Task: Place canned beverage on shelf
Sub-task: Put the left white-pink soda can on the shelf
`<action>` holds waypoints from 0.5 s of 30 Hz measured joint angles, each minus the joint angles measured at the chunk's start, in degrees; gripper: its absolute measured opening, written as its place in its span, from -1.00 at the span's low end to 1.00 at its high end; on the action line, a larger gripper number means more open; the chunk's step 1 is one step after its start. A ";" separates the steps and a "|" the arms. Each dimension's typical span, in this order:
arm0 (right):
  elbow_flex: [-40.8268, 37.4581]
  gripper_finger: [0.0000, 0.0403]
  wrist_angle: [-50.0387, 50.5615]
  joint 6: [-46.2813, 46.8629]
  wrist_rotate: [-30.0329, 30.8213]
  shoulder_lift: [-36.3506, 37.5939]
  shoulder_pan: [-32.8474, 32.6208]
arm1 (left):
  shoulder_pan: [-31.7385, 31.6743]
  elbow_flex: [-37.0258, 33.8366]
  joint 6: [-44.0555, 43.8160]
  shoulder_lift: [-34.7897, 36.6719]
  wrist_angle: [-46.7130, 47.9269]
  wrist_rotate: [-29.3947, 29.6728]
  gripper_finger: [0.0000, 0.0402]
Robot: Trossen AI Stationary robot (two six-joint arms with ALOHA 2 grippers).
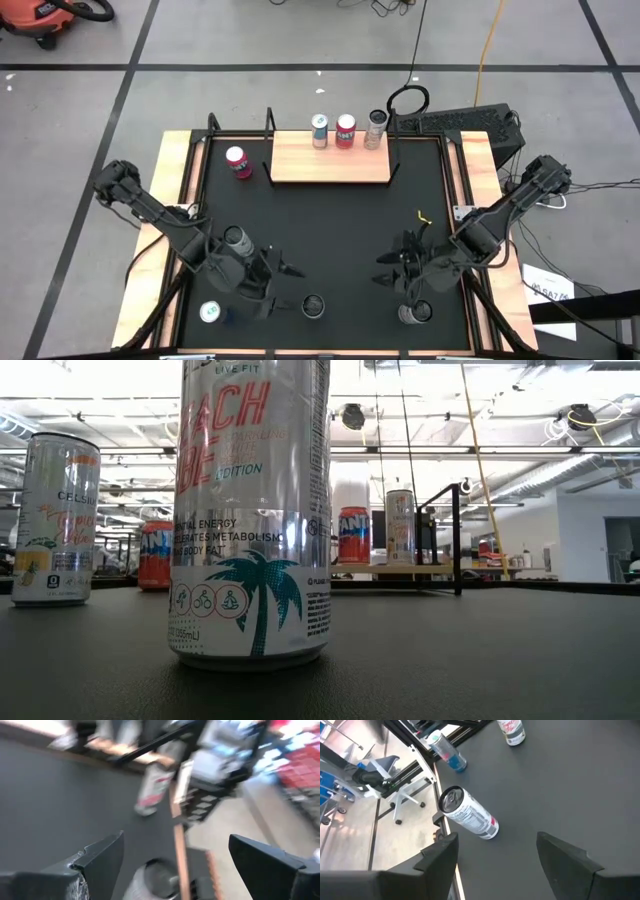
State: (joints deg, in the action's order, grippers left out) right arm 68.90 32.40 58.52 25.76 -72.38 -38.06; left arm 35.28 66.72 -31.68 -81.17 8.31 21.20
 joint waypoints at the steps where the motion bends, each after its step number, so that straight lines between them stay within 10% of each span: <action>1: 0.00 0.27 0.19 0.11 -0.02 0.00 0.00 | 0.06 1.40 -1.30 0.20 4.45 1.39 0.77; 9: 0.00 0.27 2.40 1.82 2.93 0.00 0.00 | -0.19 14.15 -11.92 0.44 34.89 5.91 0.77; 15: 0.00 0.27 2.63 2.14 2.38 0.00 -0.52 | -0.73 14.46 -13.90 -0.29 32.32 5.29 0.77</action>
State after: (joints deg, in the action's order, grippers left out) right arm 68.90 35.04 60.67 28.14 -72.38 -38.59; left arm 34.55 81.18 -45.58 -81.46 40.62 26.49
